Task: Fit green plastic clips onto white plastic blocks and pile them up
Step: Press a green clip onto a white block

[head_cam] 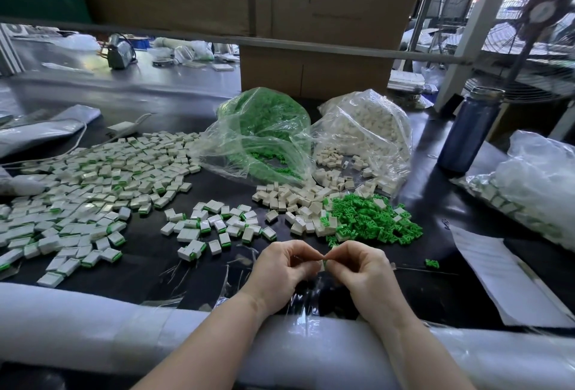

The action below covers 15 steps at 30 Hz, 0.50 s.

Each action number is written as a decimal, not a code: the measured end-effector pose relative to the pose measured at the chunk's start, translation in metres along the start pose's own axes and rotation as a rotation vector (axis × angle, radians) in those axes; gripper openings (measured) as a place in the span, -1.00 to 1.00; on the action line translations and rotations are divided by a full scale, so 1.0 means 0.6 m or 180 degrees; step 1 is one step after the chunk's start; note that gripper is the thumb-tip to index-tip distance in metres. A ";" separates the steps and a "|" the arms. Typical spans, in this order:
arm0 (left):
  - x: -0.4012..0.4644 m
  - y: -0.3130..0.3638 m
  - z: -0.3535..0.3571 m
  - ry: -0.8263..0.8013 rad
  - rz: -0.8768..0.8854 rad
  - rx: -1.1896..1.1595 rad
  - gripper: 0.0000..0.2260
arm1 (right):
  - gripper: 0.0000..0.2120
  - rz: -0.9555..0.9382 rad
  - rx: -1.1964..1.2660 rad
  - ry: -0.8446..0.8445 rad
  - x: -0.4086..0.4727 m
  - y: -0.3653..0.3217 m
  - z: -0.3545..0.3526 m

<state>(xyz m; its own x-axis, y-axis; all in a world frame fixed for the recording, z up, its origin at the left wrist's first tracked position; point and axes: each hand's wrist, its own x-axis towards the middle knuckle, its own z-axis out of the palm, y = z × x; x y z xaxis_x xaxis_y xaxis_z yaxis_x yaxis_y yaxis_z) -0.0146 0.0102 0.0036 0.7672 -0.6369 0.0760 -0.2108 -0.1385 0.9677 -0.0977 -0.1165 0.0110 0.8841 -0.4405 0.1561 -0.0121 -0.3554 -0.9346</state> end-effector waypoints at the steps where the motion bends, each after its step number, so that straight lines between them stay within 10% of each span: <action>1: 0.000 0.000 0.001 -0.0007 -0.0009 -0.0004 -0.85 | -0.85 0.0002 -0.0043 0.0004 0.000 0.000 0.000; 15: -0.003 0.003 0.000 -0.0316 0.0083 0.0295 -0.83 | -0.78 0.0235 0.0273 -0.0436 0.003 0.003 -0.008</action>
<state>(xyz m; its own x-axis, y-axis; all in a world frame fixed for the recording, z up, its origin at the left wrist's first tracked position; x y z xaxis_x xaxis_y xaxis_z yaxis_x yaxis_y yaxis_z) -0.0166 0.0111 0.0054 0.6980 -0.7125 0.0721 -0.2884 -0.1875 0.9390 -0.0984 -0.1221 0.0113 0.9377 -0.3444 0.0463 -0.0447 -0.2520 -0.9667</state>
